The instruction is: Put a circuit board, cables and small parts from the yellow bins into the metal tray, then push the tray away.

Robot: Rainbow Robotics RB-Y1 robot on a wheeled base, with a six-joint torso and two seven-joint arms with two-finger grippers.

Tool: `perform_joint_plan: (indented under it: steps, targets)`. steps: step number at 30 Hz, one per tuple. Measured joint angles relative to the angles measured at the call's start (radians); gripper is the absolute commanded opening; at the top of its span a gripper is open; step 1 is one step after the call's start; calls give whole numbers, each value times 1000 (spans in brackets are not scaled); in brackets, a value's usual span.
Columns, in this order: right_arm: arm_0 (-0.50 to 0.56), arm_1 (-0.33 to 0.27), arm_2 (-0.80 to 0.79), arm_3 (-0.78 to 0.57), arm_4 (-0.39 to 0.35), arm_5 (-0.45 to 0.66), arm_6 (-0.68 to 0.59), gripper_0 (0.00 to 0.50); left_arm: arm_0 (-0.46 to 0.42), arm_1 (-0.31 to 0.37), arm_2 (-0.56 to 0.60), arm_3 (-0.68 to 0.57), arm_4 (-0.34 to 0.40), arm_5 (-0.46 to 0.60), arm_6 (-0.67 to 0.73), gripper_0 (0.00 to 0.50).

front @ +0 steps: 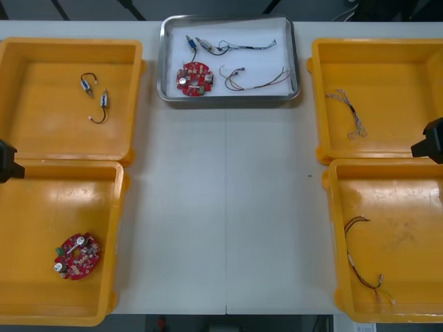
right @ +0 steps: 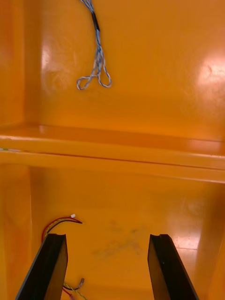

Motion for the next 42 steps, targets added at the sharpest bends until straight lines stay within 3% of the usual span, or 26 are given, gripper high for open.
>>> perform_joint_plan:
  steps: [9,19,42]
  targets:
    - [83,0,-22,54,1,-81,3,500,0,0,0,0,0,0,0,500]
    - [89,0,-21,130,1,-87,10,500,0,0,0,0,0,0,0,500]
    - [99,17,14,138,29,-82,12,500,0,0,0,0,0,0,0,500]
